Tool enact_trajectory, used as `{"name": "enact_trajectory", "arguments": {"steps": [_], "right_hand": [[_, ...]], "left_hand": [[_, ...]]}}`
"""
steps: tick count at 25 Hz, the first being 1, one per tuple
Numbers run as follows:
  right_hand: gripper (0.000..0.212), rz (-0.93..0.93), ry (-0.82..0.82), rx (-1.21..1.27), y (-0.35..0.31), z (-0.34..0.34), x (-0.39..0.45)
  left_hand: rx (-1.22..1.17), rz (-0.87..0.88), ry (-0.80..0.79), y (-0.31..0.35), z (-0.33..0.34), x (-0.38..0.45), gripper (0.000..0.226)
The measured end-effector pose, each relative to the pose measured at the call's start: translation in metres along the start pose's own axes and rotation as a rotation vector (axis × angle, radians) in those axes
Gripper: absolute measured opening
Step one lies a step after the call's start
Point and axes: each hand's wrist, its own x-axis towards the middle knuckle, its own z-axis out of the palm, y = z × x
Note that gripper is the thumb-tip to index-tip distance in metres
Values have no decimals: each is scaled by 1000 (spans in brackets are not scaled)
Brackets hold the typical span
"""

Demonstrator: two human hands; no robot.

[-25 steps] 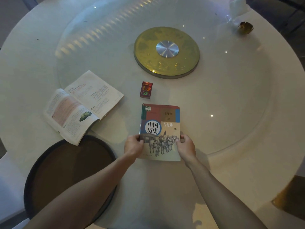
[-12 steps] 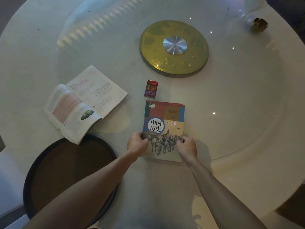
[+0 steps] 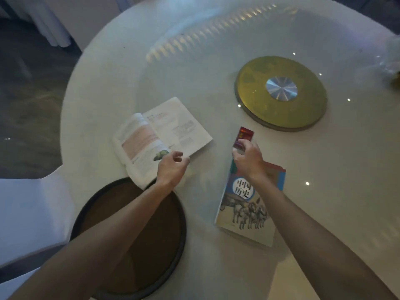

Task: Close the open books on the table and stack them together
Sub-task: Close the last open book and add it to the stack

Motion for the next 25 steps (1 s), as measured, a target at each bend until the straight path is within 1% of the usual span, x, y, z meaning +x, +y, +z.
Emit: {"name": "enact_trajectory", "arguments": {"steps": [4,7,11,13,15,17,20,23,25], "right_hand": [[52,-108,-95,-131,-53,22,36],[55,-152,-168,-175,-77,45,54],[67,-105,-325,-227,-89,85,75],[71,-54,-359,-232,-88,103,84],[67,-23,-324,-246,-84,116,91],[65,-16,-235,-313,-78,128,98],[74,60,-132,-449,-69,141,104],[86,117,-123,-499,-67,141,109],[85,170,-149,-457,-66,136,116]], "left_hand": [[-54,2,135,-2,-50,30,52],[-74,-94,223,-21,-72,51,64],[-76,-269,255,-57,-85,67,77],[-86,-333,271,-76,-88,72,81],[-93,-358,263,-91,-91,76,79],[-103,-366,240,-103,-92,79,73],[-163,-377,227,-108,-93,87,67],[-250,-400,230,-109,-94,93,57],[-302,-398,235,-107,-95,91,44]]}}
